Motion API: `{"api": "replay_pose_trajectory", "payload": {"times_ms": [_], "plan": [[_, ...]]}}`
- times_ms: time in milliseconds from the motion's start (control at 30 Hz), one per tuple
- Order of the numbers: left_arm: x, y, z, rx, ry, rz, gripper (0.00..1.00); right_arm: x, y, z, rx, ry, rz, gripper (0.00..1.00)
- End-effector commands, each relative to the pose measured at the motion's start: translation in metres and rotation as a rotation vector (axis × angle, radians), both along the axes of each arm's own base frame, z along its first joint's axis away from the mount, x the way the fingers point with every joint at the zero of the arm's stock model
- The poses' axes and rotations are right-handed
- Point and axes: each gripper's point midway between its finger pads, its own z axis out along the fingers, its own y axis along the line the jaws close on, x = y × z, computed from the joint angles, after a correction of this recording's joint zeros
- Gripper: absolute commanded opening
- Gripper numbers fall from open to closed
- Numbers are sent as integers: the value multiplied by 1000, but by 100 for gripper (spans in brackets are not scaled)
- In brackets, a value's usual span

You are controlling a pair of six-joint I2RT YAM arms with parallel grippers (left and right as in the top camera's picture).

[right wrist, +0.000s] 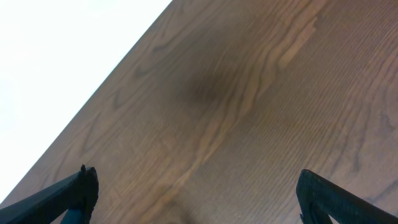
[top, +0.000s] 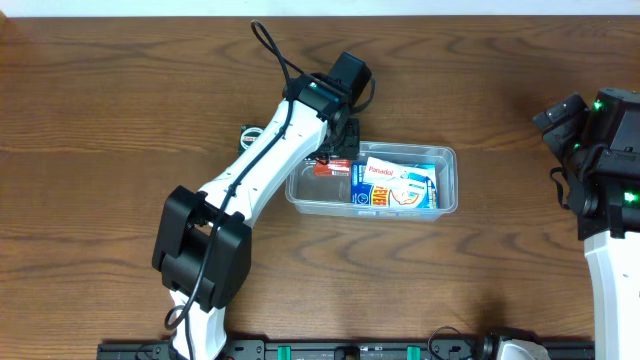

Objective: Pack container
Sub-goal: 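Lower the red box upright into the container's left end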

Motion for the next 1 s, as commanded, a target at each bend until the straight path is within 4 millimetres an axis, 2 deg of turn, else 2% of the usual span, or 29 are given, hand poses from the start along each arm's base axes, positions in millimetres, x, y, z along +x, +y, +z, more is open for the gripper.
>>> {"api": "replay_pose_trajectory", "payload": {"times_ms": [0, 700, 967], "plan": [[-8, 5, -15, 32, 44, 15, 57, 0, -3, 2, 3, -7, -21, 99], [-25, 14, -17, 74, 111, -5, 55, 0, -3, 2, 3, -7, -21, 99], [-25, 10, -17, 74, 101, -17, 55, 0, -3, 2, 3, -7, -21, 99]]}}
